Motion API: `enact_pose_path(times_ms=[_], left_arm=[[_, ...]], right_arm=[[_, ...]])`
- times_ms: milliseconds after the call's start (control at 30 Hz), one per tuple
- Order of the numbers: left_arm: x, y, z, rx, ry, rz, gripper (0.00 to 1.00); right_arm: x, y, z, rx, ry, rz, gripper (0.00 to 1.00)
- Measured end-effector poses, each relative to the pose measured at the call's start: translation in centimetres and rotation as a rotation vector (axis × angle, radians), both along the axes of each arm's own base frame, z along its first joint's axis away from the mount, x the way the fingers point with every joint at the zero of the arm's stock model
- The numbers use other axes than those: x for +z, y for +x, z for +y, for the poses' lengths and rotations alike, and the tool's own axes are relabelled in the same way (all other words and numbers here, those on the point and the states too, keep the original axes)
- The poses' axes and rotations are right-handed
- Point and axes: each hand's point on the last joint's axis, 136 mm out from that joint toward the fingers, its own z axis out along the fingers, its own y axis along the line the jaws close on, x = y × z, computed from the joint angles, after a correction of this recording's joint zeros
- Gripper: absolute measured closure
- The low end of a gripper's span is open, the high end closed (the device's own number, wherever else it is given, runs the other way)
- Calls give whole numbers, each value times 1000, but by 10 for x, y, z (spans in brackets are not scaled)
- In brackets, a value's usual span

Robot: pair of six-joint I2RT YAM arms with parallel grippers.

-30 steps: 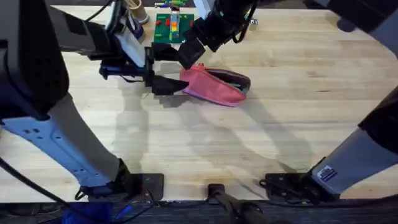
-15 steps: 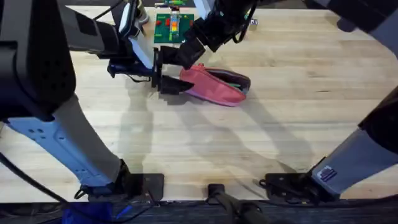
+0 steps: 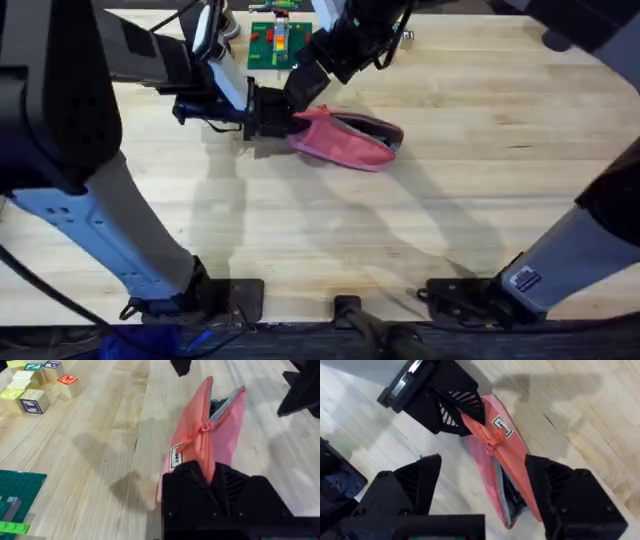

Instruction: Unzip the bag, pick up the pens from the table one at a time and place them inside, then zip the bag closed.

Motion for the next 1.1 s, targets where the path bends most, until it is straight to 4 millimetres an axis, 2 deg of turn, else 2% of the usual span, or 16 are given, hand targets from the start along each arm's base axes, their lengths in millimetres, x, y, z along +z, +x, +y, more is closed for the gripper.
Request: enact_pose_path(times_ms=[67,333,433,567,700,767,967,1100], left_arm=[[0,0,0,0,0,1,957],[0,0,0,1,1,2,957],[0,0,0,1,1,3,957],[0,0,0,1,2,3,957],[0,0,0,1,2,3,958],[0,0,0,1,2,3,958],[0,0,0,1,3,2,958],[-1,0,0,1,4,0,958]], right_arm=[[-5,1,1,-7,-6,13,6],[-47,5,3,-25,-59,96,31],[-53,6,4,-29,-67,110,30],[-57,6,5,-39,-67,119,110],[-59,11,8,-80,-52,118,140],[-58,14,8,-112,-40,120,189],[-58,16,5,-237,-19,164,431],[-58,15,6,-286,-3,191,629]])
